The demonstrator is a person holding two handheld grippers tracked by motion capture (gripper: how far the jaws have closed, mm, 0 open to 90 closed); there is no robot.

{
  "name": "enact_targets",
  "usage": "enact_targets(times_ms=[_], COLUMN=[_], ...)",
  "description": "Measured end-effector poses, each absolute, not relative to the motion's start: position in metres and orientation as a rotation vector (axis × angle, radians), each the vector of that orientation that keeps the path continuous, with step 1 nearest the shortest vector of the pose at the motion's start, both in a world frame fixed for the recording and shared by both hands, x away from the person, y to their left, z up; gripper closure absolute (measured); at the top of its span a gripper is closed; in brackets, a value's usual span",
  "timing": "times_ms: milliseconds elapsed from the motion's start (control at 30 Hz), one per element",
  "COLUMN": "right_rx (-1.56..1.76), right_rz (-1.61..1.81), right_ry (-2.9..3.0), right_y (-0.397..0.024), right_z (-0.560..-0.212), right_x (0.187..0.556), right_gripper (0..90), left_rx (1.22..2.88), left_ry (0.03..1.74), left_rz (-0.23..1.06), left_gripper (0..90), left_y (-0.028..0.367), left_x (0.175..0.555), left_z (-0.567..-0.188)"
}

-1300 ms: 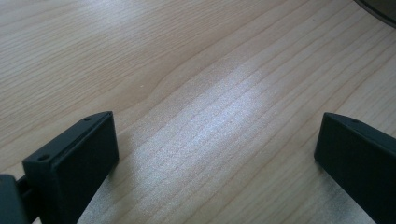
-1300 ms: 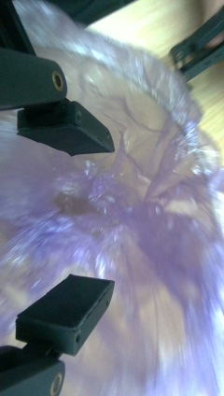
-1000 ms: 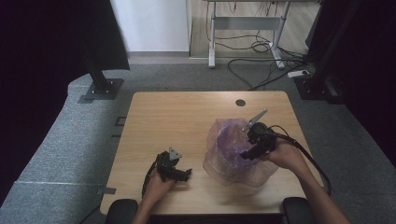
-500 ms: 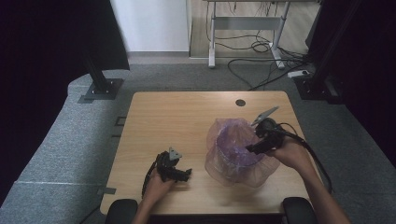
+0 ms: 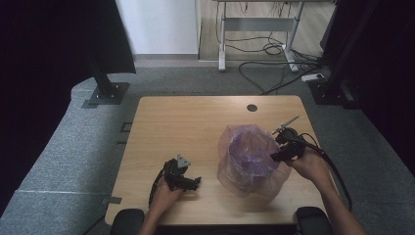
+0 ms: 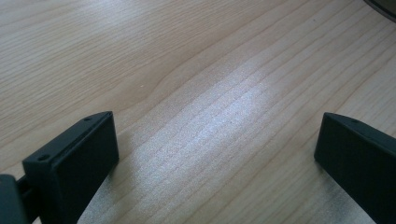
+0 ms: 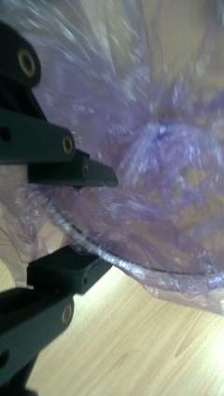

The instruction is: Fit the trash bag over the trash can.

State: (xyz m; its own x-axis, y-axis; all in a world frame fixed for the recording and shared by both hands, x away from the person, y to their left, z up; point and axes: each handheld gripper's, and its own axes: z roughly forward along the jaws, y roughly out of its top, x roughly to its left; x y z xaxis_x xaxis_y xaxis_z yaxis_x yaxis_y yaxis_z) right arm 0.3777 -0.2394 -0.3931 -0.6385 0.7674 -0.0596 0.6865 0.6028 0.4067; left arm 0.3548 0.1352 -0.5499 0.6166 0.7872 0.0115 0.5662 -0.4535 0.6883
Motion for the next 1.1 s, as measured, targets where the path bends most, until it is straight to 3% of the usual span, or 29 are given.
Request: enact_targets(times_ms=[200,300,333,367,400,433,533,633,767,933,1000,1100], right_rx=[1.135,1.11,1.103,1.113,1.125,1.144,1.17,1.206,1.269,1.305,1.296,1.246], right_rz=[0.585,0.593,0.583,0.596,0.611,0.628,0.686,0.7,0.611,0.587,0.582,0.568], right_ry=[2.613,2.646,2.65,2.627,2.579,2.541,2.476,2.422,2.425,2.557,2.598,2.638], right_y=[-0.249,-0.252,-0.253,-0.254,-0.256,-0.259,-0.265,-0.269,-0.268,-0.266,-0.263,-0.26], right_z=[-0.398,-0.407,-0.412,-0.413,-0.412,-0.409,-0.394,-0.379,-0.385,-0.411,-0.415,-0.415], right_x=[0.395,0.406,0.41,0.413,0.414,0.416,0.409,0.391,0.373,0.378,0.382,0.392], right_gripper=[77.4,78.1,71.2,54.7,44.3,38.7,28.1,28.4,33.3,64.5,72.4,76.0], left_rx=[2.185,2.186,2.186,2.186,2.188,2.185,2.186,2.184,2.187,2.185,2.185,2.185], left_ry=[1.058,1.059,1.058,1.058,1.057,1.058,1.059,1.059,1.058,1.059,1.059,1.059], left_rz=[0.437,0.437,0.436,0.437,0.436,0.436,0.437,0.438,0.435,0.437,0.437,0.436], left_gripper=[0.0,0.0,0.0,0.0,0.0,0.0,0.0,0.0,0.0,0.0,0.0,0.0], left_y=[0.135,0.135,0.135,0.135,0.135,0.135,0.135,0.135,0.135,0.135,0.135,0.135], left_x=[0.355,0.355,0.355,0.355,0.355,0.355,0.355,0.355,0.355,0.355,0.355,0.355], left_z=[-0.55,-0.55,-0.55,-0.55,-0.55,-0.55,-0.55,-0.55,-0.55,-0.55,-0.55,-0.55])
